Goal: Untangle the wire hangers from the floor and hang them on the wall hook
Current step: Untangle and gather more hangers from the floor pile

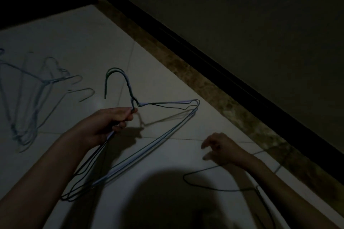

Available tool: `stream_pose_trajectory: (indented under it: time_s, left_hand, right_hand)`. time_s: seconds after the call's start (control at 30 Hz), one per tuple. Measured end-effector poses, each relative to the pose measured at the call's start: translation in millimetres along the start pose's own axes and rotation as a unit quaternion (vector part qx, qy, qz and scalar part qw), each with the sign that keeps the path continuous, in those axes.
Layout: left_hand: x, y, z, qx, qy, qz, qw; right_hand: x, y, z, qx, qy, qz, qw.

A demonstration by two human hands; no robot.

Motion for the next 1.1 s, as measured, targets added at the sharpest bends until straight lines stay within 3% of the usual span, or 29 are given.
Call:
stream_pose_trajectory:
  time_s: [0.07,0.33,0.67,0.77,0.97,1.1]
  left_hand:
    - [-3.6,-3.6,-0.2,-0.011,0.003,0.004,1.0]
    - [0.7,21.2,10.8,0.015,0.011,-0.002,1.0]
    - [48.3,135.6,21.0,0.078,-0.024,-0.128,0.988]
    - [70.7,168.9,23.4,0.15,-0.051,-0.121,0.98]
    - [89.6,200.8,30.8,0.153,-0.062,-0.181,0.969]
    - [80.8,195.2,31.1,0.134,-0.063,-0.182,0.972]
  right_hand:
    - [12.6,-22.2,-14.5,0.05,-0.003,0.044,0.998]
    - [-3.4,-28.9,7.7,0.129,0.068,-0.008,0.989]
    - [-139.2,-51.7,114.9,0.061,0.158,-0.069,0.983]
    - [-170.9,-63.8,151.6,0.03,0.178,-0.092,0.979]
    - [-178.6,-77.9,182.7,-0.043,0.202,-0.056,0.977]
    - [-148.6,-75.2,162.8,-0.013,0.212,0.003,0.977]
Point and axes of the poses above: each hand's wrist, its own x-axis away from the middle knuckle, its own y-axis out of the back of the hand, z = x × y, the point moved 7 cm from there along -x, towards the middle knuckle, and after that the axes turned 13 degrees about y, right-handed, at the moved point
